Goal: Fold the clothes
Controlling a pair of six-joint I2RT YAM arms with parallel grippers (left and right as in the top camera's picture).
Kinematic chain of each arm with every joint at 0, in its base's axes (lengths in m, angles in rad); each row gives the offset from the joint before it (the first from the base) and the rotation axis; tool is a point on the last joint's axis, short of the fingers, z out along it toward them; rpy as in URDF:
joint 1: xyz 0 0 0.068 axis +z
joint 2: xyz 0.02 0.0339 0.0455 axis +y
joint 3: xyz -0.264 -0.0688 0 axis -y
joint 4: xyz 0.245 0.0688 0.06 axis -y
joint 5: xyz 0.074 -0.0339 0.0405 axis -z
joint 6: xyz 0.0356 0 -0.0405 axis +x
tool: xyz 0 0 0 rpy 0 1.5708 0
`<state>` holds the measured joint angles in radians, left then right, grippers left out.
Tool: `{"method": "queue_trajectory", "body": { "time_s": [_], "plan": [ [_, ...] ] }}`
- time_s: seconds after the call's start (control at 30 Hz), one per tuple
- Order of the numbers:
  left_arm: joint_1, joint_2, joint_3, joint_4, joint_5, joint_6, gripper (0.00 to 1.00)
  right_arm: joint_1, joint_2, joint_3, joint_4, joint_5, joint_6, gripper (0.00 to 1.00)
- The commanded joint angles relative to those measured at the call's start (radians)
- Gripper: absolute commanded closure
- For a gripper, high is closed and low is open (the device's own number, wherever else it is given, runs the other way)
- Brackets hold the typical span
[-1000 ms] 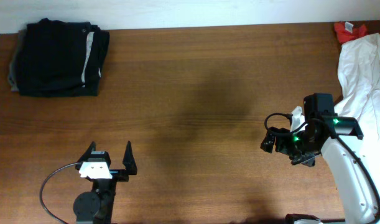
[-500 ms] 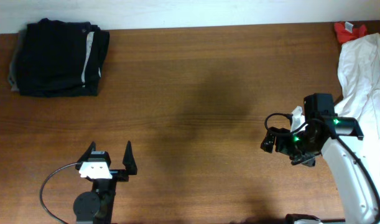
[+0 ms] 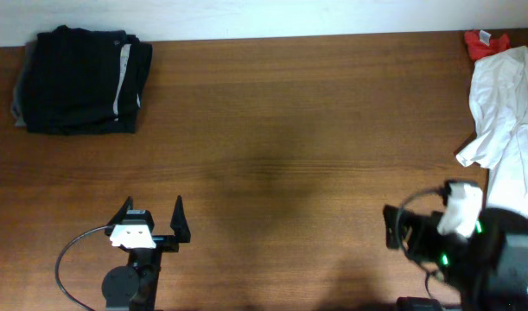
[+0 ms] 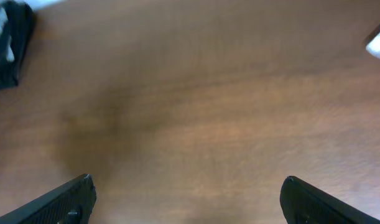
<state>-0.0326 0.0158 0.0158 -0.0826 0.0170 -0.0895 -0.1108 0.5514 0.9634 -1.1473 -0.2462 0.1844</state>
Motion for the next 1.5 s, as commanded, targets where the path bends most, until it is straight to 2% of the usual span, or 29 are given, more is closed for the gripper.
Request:
{"method": "queue_trajectory", "body": {
  "time_s": [0.0,0.23,0.27,0.37,0.67,0.8,0.9,1.0,1.3,1.47],
  "plan": [
    [-0.004,-0.009,-0.006,-0.001,-0.014,0.016,0.01,0.012,-0.148,-0.048,0.036,0.056,-0.023,0.02],
    [-0.004,-0.009,-0.006,-0.001,-0.014,0.016,0.01,0.113,-0.444,-0.461,0.403,0.038,-0.019,0.02],
    [-0.004,-0.009,-0.006,-0.001,-0.014,0.016,0.01,0.117,-0.482,-0.556,0.503,0.012,-0.019,0.02],
    [-0.004,-0.009,-0.006,-0.001,-0.014,0.016,0.01,0.117,-0.522,-0.715,0.724,-0.040,-0.019,0.02],
    [-0.004,-0.009,-0.006,-0.001,-0.014,0.016,0.01,0.117,-0.548,-0.955,1.138,-0.007,-0.021,0.02],
    [-0.004,-0.009,-0.006,-0.001,-0.014,0.016,0.01,0.117,-0.548,-0.958,1.139,0.006,-0.087,0.02],
    [-0.004,-0.009,-0.006,-0.001,-0.014,0.016,0.01,0.117,-0.548,-0.958,1.103,-0.012,-0.244,0.02],
    [-0.004,-0.009,-0.006,-0.001,-0.014,0.016,0.01,0.117,-0.548,-0.958,1.089,-0.010,-0.315,0.02],
    [-0.004,-0.009,-0.006,-0.001,-0.014,0.016,0.01,0.117,-0.548,-0.958,1.091,-0.004,-0.264,0.02],
    [-0.004,-0.009,-0.006,-0.001,-0.014,0.016,0.01,0.117,-0.548,-0.958,1.080,0.148,-0.087,0.02]
  ]
}}
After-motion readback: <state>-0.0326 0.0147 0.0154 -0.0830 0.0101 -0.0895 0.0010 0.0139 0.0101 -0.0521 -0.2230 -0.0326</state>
